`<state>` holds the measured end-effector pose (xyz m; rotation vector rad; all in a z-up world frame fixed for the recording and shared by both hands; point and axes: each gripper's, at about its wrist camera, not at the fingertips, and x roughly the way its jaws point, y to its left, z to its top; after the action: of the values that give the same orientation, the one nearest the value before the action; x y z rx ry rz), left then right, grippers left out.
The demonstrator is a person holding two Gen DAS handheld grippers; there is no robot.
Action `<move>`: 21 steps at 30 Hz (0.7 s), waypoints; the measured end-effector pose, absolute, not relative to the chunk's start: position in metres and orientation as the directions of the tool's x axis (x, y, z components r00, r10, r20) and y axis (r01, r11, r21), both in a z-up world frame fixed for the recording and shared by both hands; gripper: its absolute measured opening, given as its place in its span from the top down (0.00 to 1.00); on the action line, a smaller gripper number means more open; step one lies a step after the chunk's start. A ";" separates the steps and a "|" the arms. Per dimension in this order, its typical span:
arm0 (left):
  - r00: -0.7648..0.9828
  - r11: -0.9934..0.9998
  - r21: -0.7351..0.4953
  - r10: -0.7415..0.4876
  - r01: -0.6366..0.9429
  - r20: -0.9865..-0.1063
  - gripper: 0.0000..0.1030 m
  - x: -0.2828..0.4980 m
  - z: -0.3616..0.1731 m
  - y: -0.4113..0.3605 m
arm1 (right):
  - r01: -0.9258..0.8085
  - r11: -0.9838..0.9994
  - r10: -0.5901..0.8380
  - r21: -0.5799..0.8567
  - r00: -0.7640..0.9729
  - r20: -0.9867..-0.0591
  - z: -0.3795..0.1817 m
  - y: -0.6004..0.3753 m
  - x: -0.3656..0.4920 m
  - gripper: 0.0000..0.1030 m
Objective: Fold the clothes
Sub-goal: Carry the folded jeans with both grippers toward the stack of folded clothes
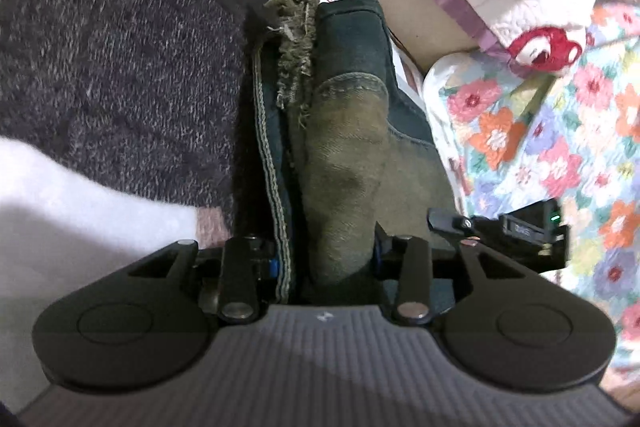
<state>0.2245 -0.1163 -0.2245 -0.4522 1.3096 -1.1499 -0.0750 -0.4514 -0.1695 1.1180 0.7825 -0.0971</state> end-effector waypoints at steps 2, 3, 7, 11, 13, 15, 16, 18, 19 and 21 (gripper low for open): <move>-0.143 0.417 -0.799 -0.843 0.434 -0.518 0.74 0.221 -0.220 -0.116 | 0.435 0.499 0.263 0.750 0.748 -0.609 -0.164 -0.444 -0.073 0.54; -0.128 0.417 -0.771 -0.837 0.482 -0.533 0.77 0.217 -0.212 -0.118 | 0.422 0.520 0.250 0.742 0.756 -0.605 -0.158 -0.440 -0.074 0.63; -0.082 0.404 -0.708 -0.835 0.579 -0.544 0.79 0.207 -0.184 -0.120 | 0.367 0.588 0.219 0.721 0.785 -0.579 -0.125 -0.423 -0.079 0.71; -0.058 0.361 -0.719 -0.872 0.595 -0.486 0.79 0.202 -0.156 -0.104 | 0.293 0.633 0.224 0.716 0.816 -0.533 -0.087 -0.409 -0.084 0.71; -0.044 0.346 -0.723 -0.887 0.598 -0.460 0.79 0.198 -0.143 -0.097 | 0.260 0.645 0.227 0.719 0.833 -0.505 -0.071 -0.406 -0.086 0.71; -0.030 0.336 -0.728 -0.898 0.597 -0.439 0.79 0.194 -0.130 -0.092 | 0.238 0.639 0.228 0.731 0.850 -0.475 -0.059 -0.404 -0.088 0.71; -0.023 0.332 -0.730 -0.903 0.597 -0.429 0.79 0.192 -0.123 -0.089 | 0.225 0.632 0.232 0.741 0.858 -0.459 -0.054 -0.402 -0.090 0.71; -0.001 0.324 -0.732 -0.914 0.599 -0.405 0.79 0.186 -0.110 -0.079 | 0.203 0.625 0.243 0.754 0.868 -0.434 -0.043 -0.397 -0.089 0.71; 0.012 0.320 -0.732 -0.920 0.601 -0.392 0.79 0.182 -0.103 -0.072 | 0.190 0.620 0.252 0.761 0.871 -0.422 -0.037 -0.393 -0.089 0.71; 0.047 0.316 -0.728 -0.930 0.608 -0.365 0.79 0.172 -0.090 -0.055 | 0.158 0.612 0.279 0.775 0.874 -0.398 -0.025 -0.386 -0.091 0.71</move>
<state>0.1723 -0.0546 -0.0899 -0.4318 0.9256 -1.2301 -0.0906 -0.3856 -0.0245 0.9201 0.5211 0.0735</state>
